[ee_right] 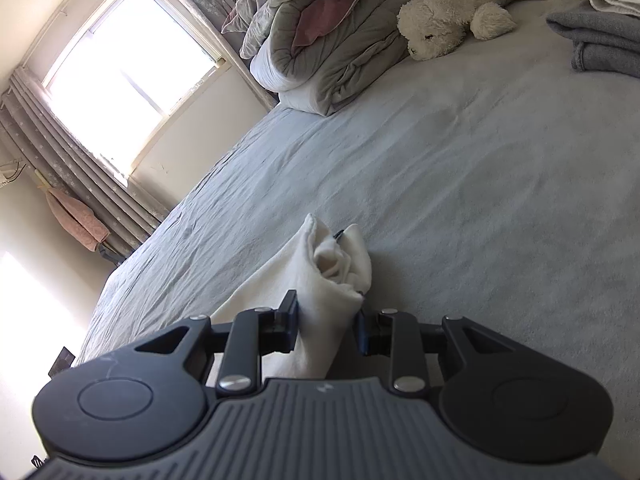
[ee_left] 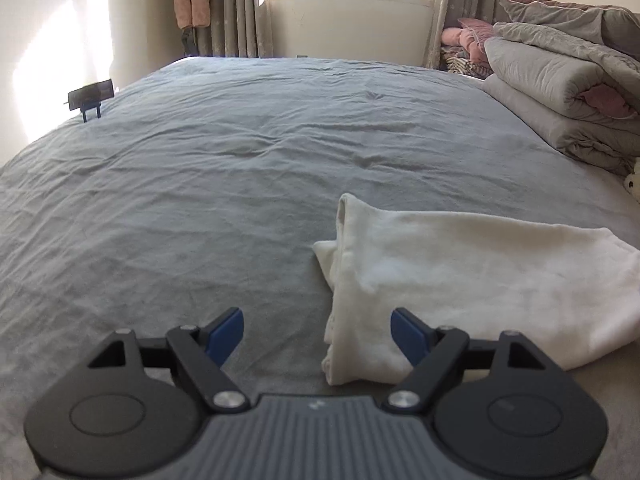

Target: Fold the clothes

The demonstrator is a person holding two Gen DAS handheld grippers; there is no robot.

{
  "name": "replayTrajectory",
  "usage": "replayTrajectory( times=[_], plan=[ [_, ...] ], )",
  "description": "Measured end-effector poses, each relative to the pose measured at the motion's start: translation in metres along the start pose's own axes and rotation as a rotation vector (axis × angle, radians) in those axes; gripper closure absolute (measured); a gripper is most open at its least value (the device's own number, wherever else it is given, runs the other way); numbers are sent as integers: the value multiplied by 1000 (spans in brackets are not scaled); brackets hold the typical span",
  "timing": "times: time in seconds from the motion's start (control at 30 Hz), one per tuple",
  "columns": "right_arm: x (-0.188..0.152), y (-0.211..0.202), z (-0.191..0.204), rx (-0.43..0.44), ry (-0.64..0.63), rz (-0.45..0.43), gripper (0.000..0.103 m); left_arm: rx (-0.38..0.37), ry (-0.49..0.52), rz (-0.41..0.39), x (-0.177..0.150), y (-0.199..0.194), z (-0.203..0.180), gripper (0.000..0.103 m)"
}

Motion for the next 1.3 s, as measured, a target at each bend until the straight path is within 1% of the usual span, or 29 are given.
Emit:
replayTrajectory(
  times=[0.23,0.3,0.43,0.53,0.67,0.77,0.87,0.93,1.03,1.1,1.17,1.23,1.3],
  plan=[
    [7,-2,6,26,-5,3,73,46,31,-56,11,-6,3,21],
    [7,1,2,16,19,25,73,59,38,-70,14,-7,4,21],
    [2,9,-14,-38,81,81,73,85,51,-98,19,-10,6,21],
    [1,8,-16,-44,110,91,73,18,78,-108,18,-15,-9,21],
    [3,5,-10,-32,89,76,73,-78,115,-120,17,-22,-30,21],
    [3,5,-11,-36,95,80,73,-150,143,-129,15,-28,-46,15],
    [3,5,-13,-37,113,88,73,-222,170,-138,13,-34,-62,15],
    [4,5,-14,-38,124,94,73,-254,255,-136,3,-30,-92,15],
    [5,5,-16,-38,146,104,73,-235,306,-136,-1,-12,-116,15],
    [5,5,-19,-37,166,115,73,-201,281,-101,-1,5,-116,15],
    [5,5,-21,-38,183,124,73,-198,298,-40,-8,20,-119,15],
    [4,5,-22,-40,187,129,73,-203,317,-40,-17,25,-123,15],
    [3,5,-22,-43,187,128,73,-196,337,-60,-16,23,-127,15]
  ],
)
Point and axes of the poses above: each gripper's, at about its wrist camera, not at the fingertips, and y roughly the way its jaws point, z to its left, x to its top, the point moved 4 cm from there along y, roughly the way its jaws point, and after that the axes turned 9 degrees about -z, right-handed, at the moved point
